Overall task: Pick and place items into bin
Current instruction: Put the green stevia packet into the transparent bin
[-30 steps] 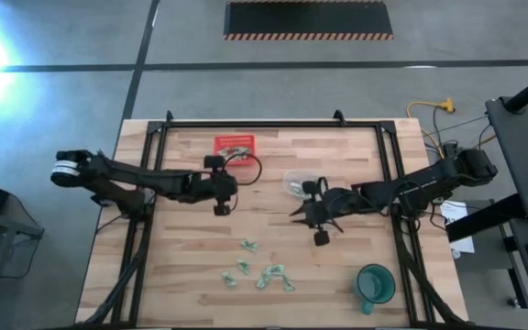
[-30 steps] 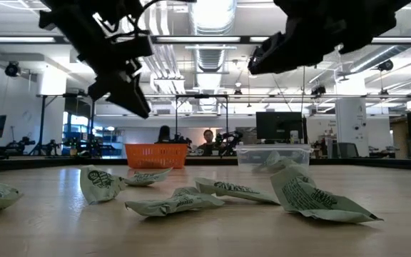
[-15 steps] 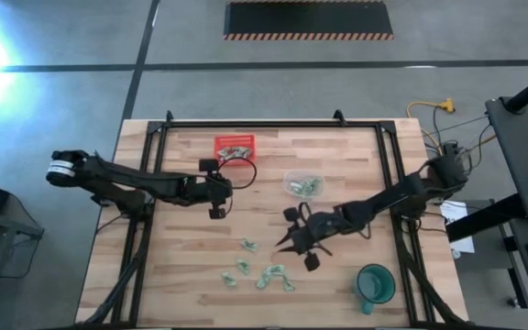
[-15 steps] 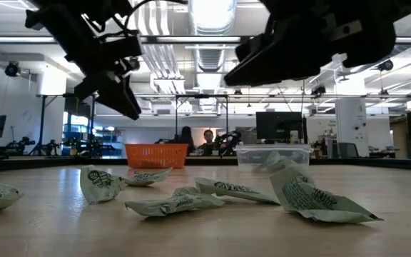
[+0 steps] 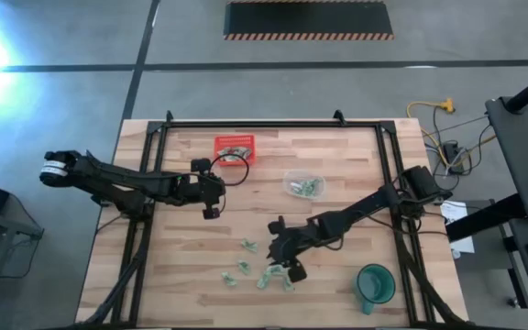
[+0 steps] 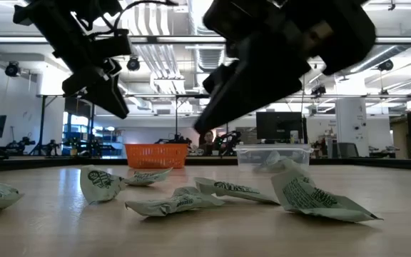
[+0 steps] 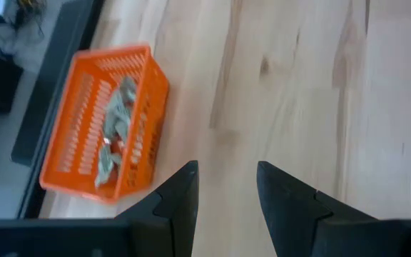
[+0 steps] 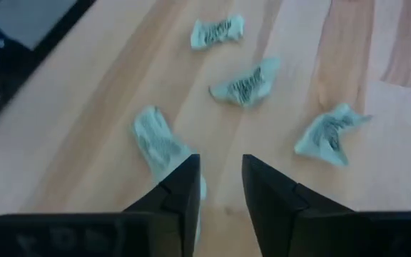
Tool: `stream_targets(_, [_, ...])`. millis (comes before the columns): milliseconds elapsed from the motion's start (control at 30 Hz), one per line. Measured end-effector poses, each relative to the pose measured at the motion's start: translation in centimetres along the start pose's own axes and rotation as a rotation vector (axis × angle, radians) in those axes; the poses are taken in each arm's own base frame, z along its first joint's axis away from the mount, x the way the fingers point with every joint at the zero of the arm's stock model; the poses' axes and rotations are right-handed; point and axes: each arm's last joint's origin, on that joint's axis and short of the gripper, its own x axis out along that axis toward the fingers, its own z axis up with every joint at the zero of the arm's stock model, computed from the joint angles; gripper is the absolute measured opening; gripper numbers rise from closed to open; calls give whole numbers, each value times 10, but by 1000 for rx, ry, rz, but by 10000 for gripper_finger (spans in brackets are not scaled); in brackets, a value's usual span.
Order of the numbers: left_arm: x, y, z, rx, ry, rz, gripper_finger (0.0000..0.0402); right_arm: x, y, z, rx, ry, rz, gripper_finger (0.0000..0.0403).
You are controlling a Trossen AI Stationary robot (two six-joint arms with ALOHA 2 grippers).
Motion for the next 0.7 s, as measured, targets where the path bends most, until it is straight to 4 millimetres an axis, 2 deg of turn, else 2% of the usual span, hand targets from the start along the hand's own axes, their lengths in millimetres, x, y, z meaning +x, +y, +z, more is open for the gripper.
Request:
stream_targets(167, [0, -2, -3, -12, 16, -7, 127, 7, 5, 7, 21, 81, 3, 129])
stream_targets(333, [1, -4, -7, -5, 19, -13, 127, 18, 11, 3, 23, 125, 12, 148])
stream_targets(700, [1, -7, -10, -12, 21, -18, 127, 22, 19, -5, 69, 170, 10, 157])
